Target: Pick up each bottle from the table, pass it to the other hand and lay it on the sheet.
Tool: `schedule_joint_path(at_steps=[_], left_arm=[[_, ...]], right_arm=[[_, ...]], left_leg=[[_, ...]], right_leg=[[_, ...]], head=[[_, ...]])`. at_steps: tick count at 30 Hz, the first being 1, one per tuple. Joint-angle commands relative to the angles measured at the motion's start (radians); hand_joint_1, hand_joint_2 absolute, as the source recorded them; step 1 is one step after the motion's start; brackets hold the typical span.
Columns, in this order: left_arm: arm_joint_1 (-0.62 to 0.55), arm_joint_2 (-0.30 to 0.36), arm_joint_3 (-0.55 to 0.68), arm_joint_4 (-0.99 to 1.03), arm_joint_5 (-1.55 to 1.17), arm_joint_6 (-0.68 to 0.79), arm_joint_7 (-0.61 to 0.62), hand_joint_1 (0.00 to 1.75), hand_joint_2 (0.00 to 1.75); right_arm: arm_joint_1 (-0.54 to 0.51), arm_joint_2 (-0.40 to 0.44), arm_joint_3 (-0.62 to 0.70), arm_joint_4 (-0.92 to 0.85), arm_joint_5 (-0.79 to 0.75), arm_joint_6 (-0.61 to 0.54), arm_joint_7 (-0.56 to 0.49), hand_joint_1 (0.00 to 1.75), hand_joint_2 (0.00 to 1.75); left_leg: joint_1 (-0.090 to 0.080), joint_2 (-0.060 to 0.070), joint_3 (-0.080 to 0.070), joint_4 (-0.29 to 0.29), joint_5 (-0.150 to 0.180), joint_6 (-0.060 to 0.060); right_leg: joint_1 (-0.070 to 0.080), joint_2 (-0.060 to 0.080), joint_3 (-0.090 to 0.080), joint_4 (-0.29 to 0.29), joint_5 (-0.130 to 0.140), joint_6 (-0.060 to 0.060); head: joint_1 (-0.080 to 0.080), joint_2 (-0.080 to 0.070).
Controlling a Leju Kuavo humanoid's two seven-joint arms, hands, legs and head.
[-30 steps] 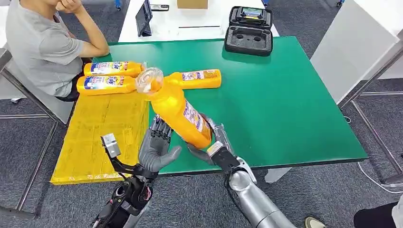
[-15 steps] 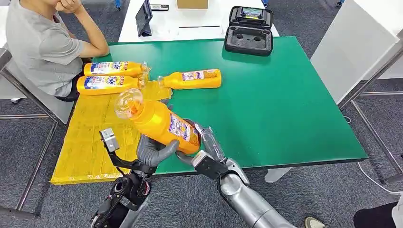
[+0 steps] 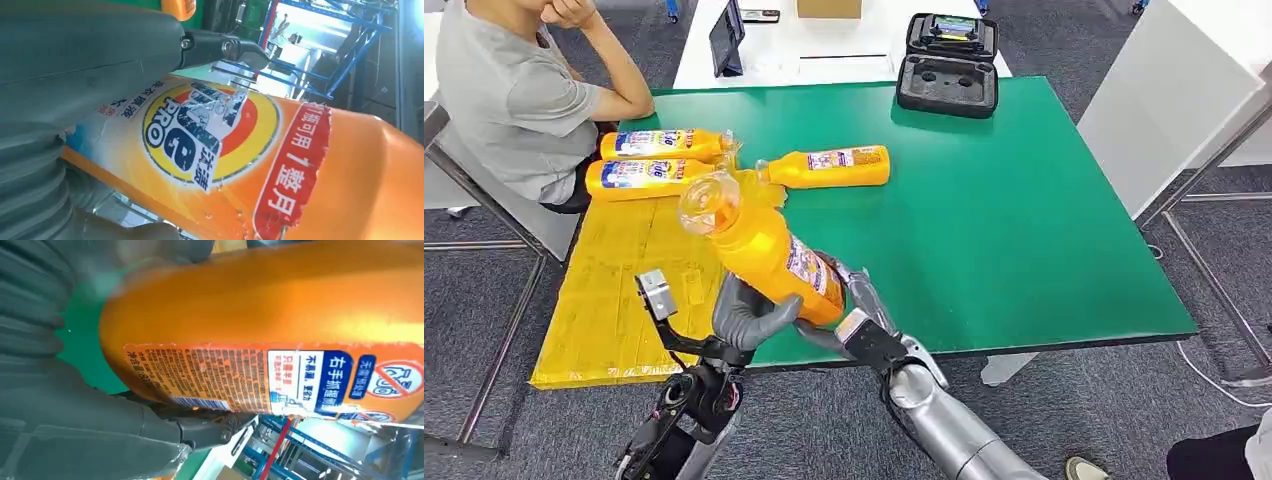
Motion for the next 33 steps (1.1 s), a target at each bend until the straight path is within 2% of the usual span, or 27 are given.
schedule_joint_path(at_steps=[1, 8, 15, 26, 27, 33], left_arm=[[-0.029, 0.009, -0.045, 0.048, -0.007, -0.002, 0.007, 0.0, 1.75], [-0.041, 0.006, -0.063, 0.075, -0.014, -0.002, 0.004, 0.0, 1.75], [-0.053, 0.002, -0.067, 0.096, -0.004, -0.013, 0.0, 0.0, 1.75], [-0.053, 0.002, -0.067, 0.096, -0.004, -0.013, 0.0, 0.0, 1.75], [-0.049, 0.004, -0.065, 0.094, -0.003, -0.01, -0.002, 0.0, 1.75], [-0.032, 0.008, -0.066, 0.075, -0.013, 0.005, -0.01, 0.0, 1.75]], right_arm=[[-0.03, 0.006, -0.029, 0.034, 0.004, -0.002, 0.005, 1.75, 1.75], [-0.006, 0.005, -0.009, 0.027, 0.04, -0.007, 0.005, 1.75, 1.75], [0.014, 0.006, -0.048, -0.006, -0.012, 0.045, 0.005, 1.75, 1.75], [0.014, 0.006, -0.048, -0.006, -0.012, 0.045, 0.005, 1.75, 1.75], [0.028, 0.013, -0.084, -0.031, -0.049, 0.098, 0.005, 1.75, 1.75], [0.028, 0.008, -0.102, -0.044, -0.015, 0.095, 0.005, 1.75, 1.75]], left_leg=[[-0.001, 0.0, 0.005, -0.001, -0.001, 0.0], [0.0, 0.0, 0.005, -0.001, -0.001, 0.0], [0.0, 0.0, 0.005, -0.001, -0.002, 0.0], [0.0, 0.0, 0.003, -0.001, -0.001, 0.0], [0.0, 0.0, 0.002, -0.001, -0.001, 0.0], [0.0, 0.0, 0.004, -0.001, -0.001, 0.0]], right_leg=[[0.0, -0.001, 0.005, -0.001, -0.001, 0.0], [0.0, -0.002, 0.006, -0.001, -0.002, 0.0], [0.0, -0.002, 0.006, -0.001, -0.002, 0.0], [0.0, -0.002, 0.003, -0.001, -0.001, 0.0], [0.0, -0.001, 0.002, 0.0, -0.001, 0.0], [0.0, -0.001, 0.003, -0.001, -0.001, 0.0]], head=[[0.0, 0.0], [0.0, 0.0], [0.0, 0.0], [0.0, 0.0], [0.0, 0.0], [0.0, 0.0]])
